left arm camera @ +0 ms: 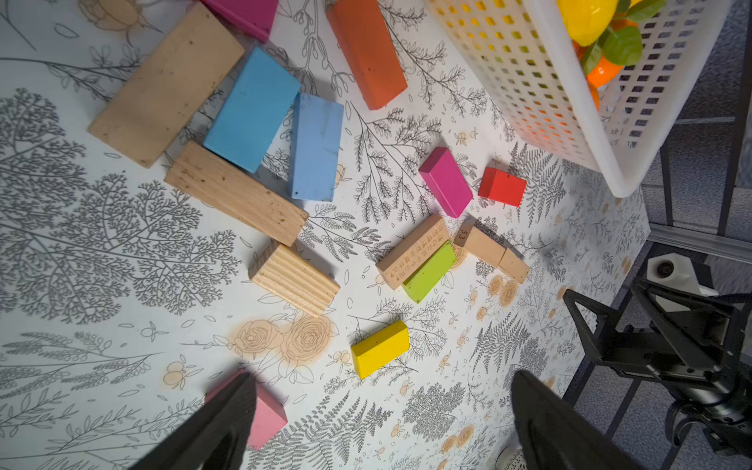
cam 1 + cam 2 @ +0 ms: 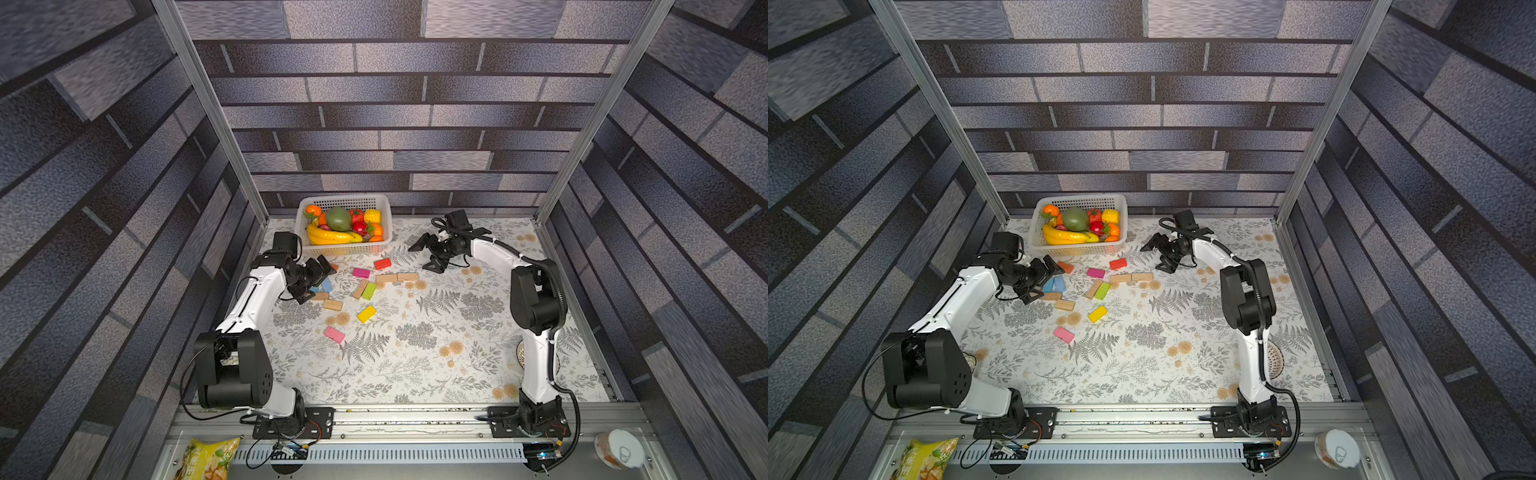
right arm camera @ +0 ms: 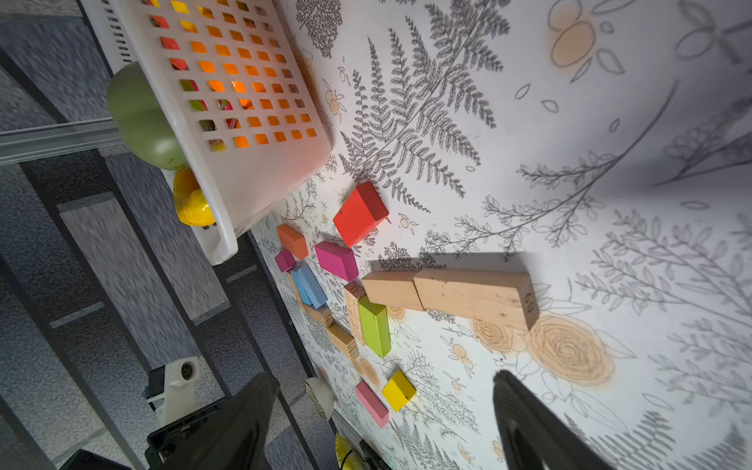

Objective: Assemble the number 7 with building blocks
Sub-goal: Adjust the building block at the center of the board.

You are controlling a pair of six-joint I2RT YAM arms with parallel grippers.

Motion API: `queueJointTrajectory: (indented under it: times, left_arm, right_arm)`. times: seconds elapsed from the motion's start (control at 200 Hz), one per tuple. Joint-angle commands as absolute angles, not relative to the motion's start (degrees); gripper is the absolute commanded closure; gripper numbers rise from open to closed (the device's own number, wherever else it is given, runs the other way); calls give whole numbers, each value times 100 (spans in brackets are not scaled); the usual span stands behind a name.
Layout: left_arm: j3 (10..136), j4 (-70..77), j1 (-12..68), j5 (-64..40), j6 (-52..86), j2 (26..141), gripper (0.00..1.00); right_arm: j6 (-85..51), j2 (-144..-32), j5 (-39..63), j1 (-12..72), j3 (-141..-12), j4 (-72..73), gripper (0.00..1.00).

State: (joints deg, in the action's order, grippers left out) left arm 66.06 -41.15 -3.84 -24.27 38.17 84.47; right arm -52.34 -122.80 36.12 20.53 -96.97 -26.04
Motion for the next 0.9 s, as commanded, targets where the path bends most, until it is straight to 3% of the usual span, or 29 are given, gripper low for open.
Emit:
queueJointTrajectory:
  times: [0.0, 0.897]
  left_arm:
    - [6456, -4318, -513, -2496, 3745, 8190, 0]
    - [6305, -4491, -641, -2454, 3560, 8001, 0]
  right_arm:
    - [-5314, -12430, 3818, 2045, -9593, -2457, 13]
    - [-4588, -13058, 3502, 1925, -9637, -2654, 13]
